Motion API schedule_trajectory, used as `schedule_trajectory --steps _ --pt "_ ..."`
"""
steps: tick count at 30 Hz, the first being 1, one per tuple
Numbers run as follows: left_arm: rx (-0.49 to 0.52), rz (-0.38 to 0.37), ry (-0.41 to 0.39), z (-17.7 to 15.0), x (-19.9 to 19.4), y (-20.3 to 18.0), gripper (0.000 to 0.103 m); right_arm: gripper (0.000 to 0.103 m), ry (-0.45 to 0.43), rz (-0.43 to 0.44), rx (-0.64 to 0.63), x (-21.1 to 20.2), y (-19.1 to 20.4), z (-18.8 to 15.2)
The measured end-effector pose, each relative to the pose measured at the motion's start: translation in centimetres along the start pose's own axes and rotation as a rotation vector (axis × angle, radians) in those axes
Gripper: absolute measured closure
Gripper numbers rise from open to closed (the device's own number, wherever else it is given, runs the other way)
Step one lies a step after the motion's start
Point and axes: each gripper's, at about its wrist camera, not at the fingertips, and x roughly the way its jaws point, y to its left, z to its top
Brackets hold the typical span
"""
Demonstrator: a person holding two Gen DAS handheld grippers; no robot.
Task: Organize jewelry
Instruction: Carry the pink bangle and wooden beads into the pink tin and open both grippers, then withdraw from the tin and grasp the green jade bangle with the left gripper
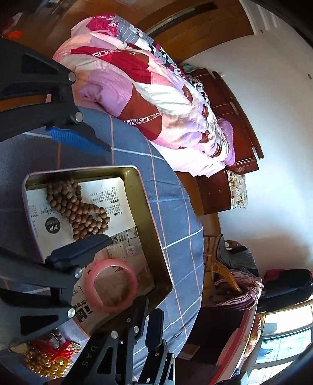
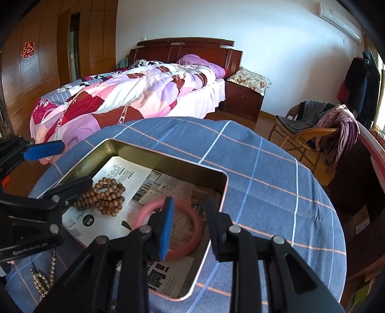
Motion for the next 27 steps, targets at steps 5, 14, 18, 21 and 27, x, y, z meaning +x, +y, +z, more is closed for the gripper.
schedule_trajectory --steps 5,14,18,21,27 --pt "-0.007 0.002 0.001 -0.4 -0.4 0.2 0.035 0.067 -0.001 -0.003 0.002 -0.3 0.0 -0.4" --pt "-0.031 0.005 -0.005 -3.4 -4.0 0.1 0.035 0.059 -0.012 -0.029 0.043 -3.0 -1.2 -2.4" --pt "-0.054 -0.014 0.001 -5.6 -6.3 -0.4 0.035 0.053 -0.015 -0.054 0.057 -5.0 -1.5 -4.6" --pt "-0.065 -0.022 0.018 -7.4 -7.6 -1.1 0.035 0.053 -0.006 -0.054 0.076 -6.0 -1.7 -6.4" --pt "-0.058 -0.045 0.046 -9.3 -8.9 -2.9 0.035 0.051 0.004 -0.054 0.072 -7.7 -1.5 -9.2"
